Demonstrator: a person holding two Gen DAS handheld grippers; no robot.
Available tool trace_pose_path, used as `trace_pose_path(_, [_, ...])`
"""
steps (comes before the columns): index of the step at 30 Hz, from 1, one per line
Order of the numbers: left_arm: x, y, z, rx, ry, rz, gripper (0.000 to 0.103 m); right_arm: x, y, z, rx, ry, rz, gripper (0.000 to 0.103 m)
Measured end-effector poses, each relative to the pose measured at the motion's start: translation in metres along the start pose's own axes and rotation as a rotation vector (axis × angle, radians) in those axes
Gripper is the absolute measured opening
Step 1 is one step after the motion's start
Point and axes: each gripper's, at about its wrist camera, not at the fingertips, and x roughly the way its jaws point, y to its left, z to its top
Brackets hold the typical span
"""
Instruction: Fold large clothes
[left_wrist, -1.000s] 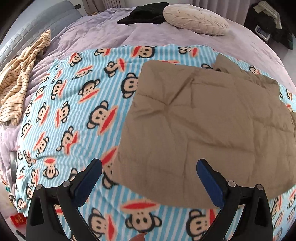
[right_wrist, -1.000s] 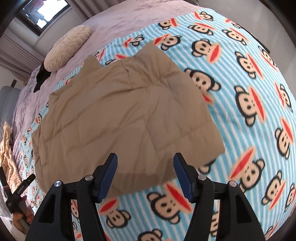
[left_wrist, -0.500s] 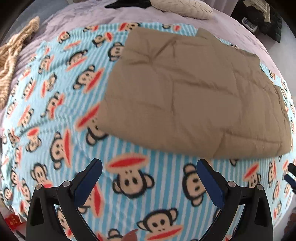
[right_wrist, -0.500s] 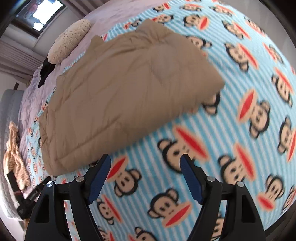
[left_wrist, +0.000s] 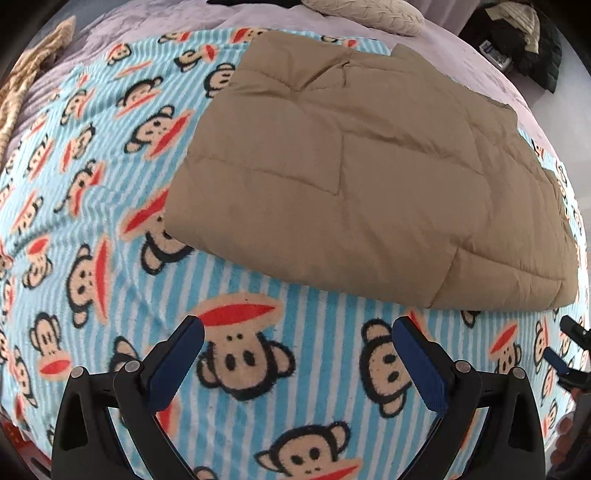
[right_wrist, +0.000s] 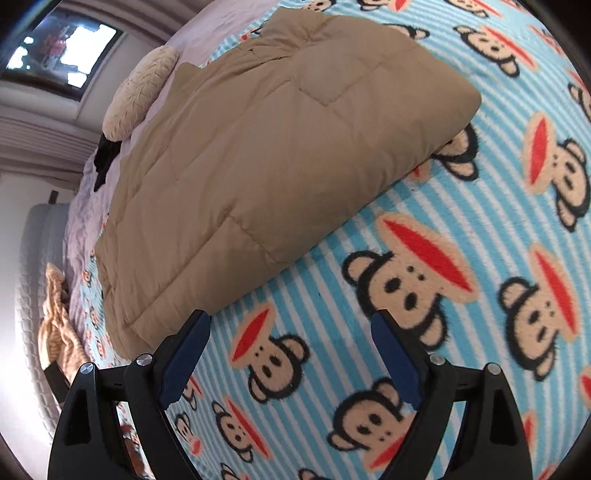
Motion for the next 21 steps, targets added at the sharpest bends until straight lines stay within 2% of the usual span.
trace_pose_path(3, [0.002, 0.0, 0.0, -0.02, 0.015, -0.06, 0.102, 0.006, -0.004, 0.002, 0.037, 0.007, 0.041, 0.091])
trace_pose_path(6, [0.002, -0.002, 0.001, -0.04, 0.019, -0.108, 0.102, 0.008, -0.009, 0.004, 0.07, 0.014, 0.083, 0.103])
trace_pose_path(11, [0.002, -0.008, 0.004, -0.074, 0.015, -0.175, 0.102, 0.011, -0.019, 0.01, 0.147, 0.013, 0.16, 0.103])
trace_pose_path(15, [0.006, -0.006, 0.01, -0.142, 0.014, -0.249, 0.102, 0.015, -0.025, 0.017, 0.174, 0.034, 0.178, 0.103])
trace_pose_path(21, [0.009, 0.01, 0.019, -0.214, -0.009, -0.304, 0.102, 0.021, -0.036, 0.024, 0.226, 0.064, 0.244, 0.103])
